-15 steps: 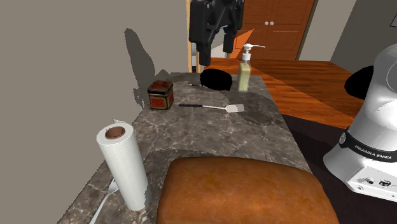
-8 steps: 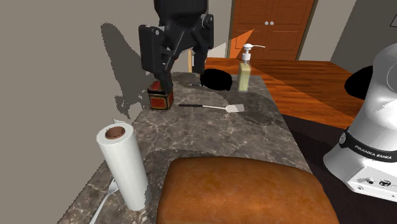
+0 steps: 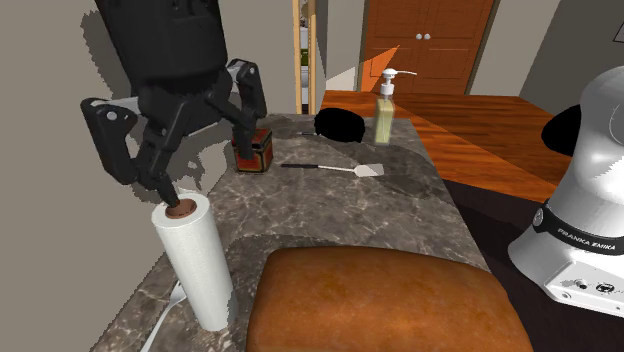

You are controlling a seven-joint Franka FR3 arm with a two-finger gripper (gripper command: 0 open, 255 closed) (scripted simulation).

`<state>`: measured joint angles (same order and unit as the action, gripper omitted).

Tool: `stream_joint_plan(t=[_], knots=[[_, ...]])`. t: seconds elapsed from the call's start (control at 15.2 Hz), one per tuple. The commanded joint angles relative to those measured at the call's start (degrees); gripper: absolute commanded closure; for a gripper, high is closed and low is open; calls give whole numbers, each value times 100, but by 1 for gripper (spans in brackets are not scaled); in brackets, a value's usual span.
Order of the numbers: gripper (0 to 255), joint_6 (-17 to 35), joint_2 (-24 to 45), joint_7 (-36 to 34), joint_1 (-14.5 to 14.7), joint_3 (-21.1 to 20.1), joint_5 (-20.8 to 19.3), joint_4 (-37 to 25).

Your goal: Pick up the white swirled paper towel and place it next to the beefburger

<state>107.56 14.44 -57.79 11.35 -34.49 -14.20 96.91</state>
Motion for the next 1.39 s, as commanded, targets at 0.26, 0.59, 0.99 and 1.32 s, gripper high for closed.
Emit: stream_joint_plan(t=[0.26, 0.59, 0.99, 1.32], knots=[[0, 72, 720, -383, 356, 58, -423, -494], [0, 379, 805, -435, 339, 98, -496, -256], [0, 379, 805, -435, 339, 98, -496, -256], [255, 379, 806, -436, 340, 98, -497, -256]])
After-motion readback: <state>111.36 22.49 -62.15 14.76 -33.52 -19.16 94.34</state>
